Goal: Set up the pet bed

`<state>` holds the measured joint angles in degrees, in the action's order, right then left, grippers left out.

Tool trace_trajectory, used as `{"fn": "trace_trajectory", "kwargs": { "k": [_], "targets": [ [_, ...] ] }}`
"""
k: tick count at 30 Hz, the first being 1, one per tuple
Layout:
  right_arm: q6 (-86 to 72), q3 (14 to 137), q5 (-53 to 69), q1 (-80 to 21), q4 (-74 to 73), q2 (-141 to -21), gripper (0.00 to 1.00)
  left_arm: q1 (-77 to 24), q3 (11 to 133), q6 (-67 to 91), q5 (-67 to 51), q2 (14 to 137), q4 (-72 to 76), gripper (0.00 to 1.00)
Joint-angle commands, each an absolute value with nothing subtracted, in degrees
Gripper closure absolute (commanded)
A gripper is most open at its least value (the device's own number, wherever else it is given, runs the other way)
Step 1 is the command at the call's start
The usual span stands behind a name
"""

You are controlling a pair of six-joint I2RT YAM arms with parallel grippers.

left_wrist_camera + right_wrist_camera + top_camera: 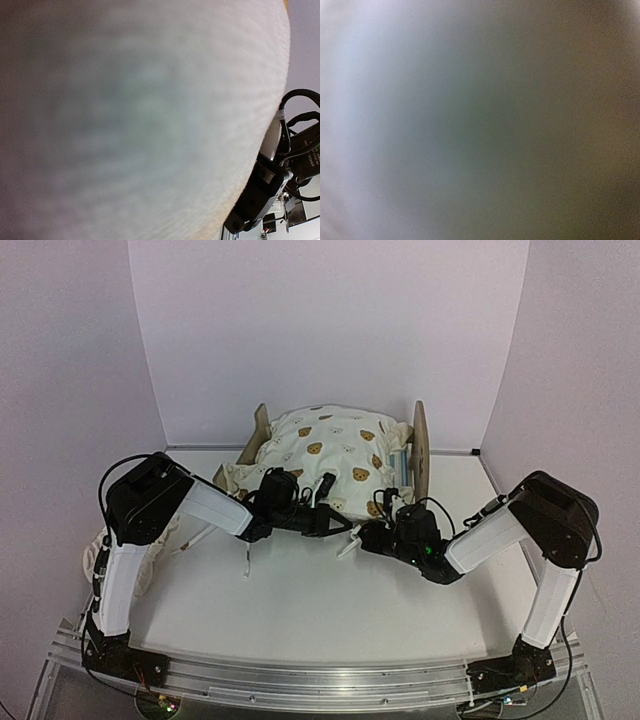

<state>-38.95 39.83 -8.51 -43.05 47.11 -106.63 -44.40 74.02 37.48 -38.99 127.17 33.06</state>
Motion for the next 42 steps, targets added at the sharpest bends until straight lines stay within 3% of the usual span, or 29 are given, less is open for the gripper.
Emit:
{"fn": "trace_trajectory", "kwargs": {
  "k": [1, 4, 10, 12, 25, 35, 42],
  "targets": [
    [-39.23, 40.33, -8.53, -42.87, 49.31, -105.98, 1.0, -44.13, 74.69, 38.28, -39.51, 128.83, 32.07, 1.0],
    [-39.04, 39.84, -8.11, -42.82, 49.32, -105.28, 0.99, -44.12, 73.94, 38.52, -39.29, 128.21, 32.4, 1.0],
    [-38.74, 36.86, -7.37, -42.8, 47.62, -100.61, 0.61, -44.21, 71.69, 40.16, -39.04, 126.89, 34.22, 1.0],
    [-38.54, 36.55, -6.61, -42.84, 44.41, -97.96, 0.56, -44.3, 71.33, 40.6, -39.02, 126.78, 34.66, 1.0],
    [-39.47, 39.91, -5.04, -43.25, 8.27, -85.12, 0.55, -44.56, 69.25, 42.13, -36.63, 125.05, 35.41, 1.0],
    [-35.66, 53.65, -8.16, -52.09, -8.98, -91.61, 0.51, -44.47, 68.35, 41.81, -34.31, 123.8, 32.93, 1.0],
    [-34.23, 60.85, -9.19, -54.39, -9.67, -98.91, 0.51, -44.17, 69.3, 40.36, -32.62, 123.75, 28.43, 1.0]
  ]
}}
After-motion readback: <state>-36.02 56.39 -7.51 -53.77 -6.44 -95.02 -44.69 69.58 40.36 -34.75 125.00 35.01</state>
